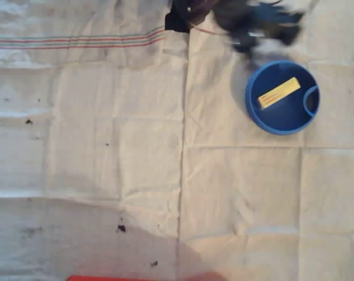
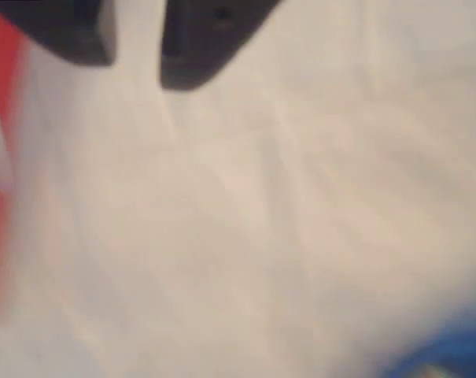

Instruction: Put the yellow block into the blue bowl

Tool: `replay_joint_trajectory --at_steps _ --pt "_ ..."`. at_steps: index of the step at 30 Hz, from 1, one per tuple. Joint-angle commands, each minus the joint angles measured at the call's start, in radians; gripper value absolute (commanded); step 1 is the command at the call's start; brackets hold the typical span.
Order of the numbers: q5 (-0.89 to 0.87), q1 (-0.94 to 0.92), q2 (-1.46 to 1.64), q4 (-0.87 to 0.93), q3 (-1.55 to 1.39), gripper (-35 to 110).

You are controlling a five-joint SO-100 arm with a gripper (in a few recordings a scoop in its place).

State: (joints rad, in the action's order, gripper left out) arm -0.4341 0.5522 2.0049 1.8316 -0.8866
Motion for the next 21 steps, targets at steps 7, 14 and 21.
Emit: replay_joint_trajectory --at_steps 7,14,21 --pt "0.000 -0.152 0.318 -0.005 -0.348 0" --pt "0.000 -0.149 0.586 -0.198 -0.747 0" --pt "0.054 -0.141 0.746 -0.360 -1.154 0"
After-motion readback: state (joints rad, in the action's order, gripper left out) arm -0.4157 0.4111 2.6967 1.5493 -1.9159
